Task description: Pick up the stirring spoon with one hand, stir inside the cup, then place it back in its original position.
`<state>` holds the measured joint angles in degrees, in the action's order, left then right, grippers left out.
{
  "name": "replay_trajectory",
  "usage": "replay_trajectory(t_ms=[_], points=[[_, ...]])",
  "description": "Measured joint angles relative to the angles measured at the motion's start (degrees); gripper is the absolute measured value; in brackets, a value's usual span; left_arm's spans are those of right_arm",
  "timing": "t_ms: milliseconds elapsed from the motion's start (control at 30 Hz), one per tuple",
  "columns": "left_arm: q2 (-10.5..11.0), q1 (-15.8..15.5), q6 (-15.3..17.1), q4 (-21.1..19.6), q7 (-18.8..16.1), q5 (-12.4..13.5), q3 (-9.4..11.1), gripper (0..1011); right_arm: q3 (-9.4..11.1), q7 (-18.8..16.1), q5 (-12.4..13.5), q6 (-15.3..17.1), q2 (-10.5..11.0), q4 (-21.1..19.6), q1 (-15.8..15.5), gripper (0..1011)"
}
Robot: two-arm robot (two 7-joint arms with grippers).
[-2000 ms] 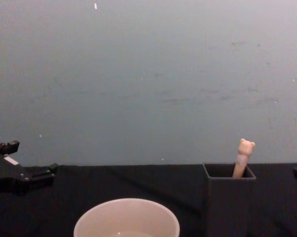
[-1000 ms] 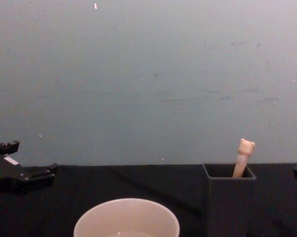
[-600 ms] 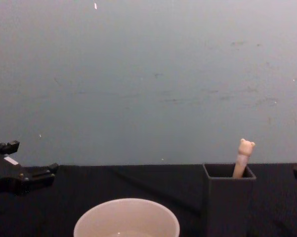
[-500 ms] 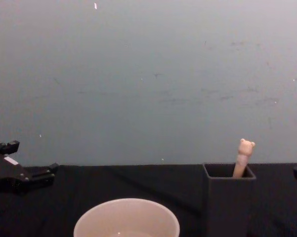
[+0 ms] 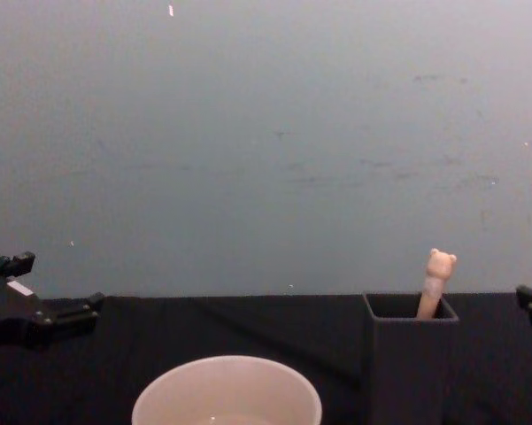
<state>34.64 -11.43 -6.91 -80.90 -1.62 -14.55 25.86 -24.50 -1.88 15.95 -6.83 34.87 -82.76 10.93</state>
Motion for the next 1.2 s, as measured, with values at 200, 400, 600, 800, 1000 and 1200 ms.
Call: replay_trajectory(t_ms=[200, 400, 600, 800, 1000, 1200], points=[[0.0, 0.0, 0.0, 0.0, 0.0, 0.0, 0.0, 1001, 2.1, -6.3, 5.2, 1.2, 0.7, -4.0, -0.8, 1002], [0.0, 0.0, 0.0, 0.0, 0.0, 0.0, 0.0, 1001, 3.7, -13.5, 10.4, 2.1, 1.9, -7.1, -1.6, 1002], [0.0, 0.0, 0.0, 0.0, 0.0, 0.0, 0.0, 1001, 4.2, -18.6, 13.6, 3.0, 2.1, -7.9, -1.9, 1000], [0.0, 0.0, 0.0, 0.0, 0.0, 0.0, 0.0, 1001, 3.5, -23.6, 15.6, 4.9, 1.1, -6.2, -0.5, 1002], [0.0, 0.0, 0.0, 0.0, 0.0, 0.0, 0.0, 1001, 2.3, -28.2, 16.7, 7.3, -1.0, -2.1, 2.6, 1002], [0.0, 0.0, 0.0, 0.0, 0.0, 0.0, 0.0, 1001, 1.4, -30.2, 17.0, 8.4, -2.8, 1.1, 4.9, 1000]])
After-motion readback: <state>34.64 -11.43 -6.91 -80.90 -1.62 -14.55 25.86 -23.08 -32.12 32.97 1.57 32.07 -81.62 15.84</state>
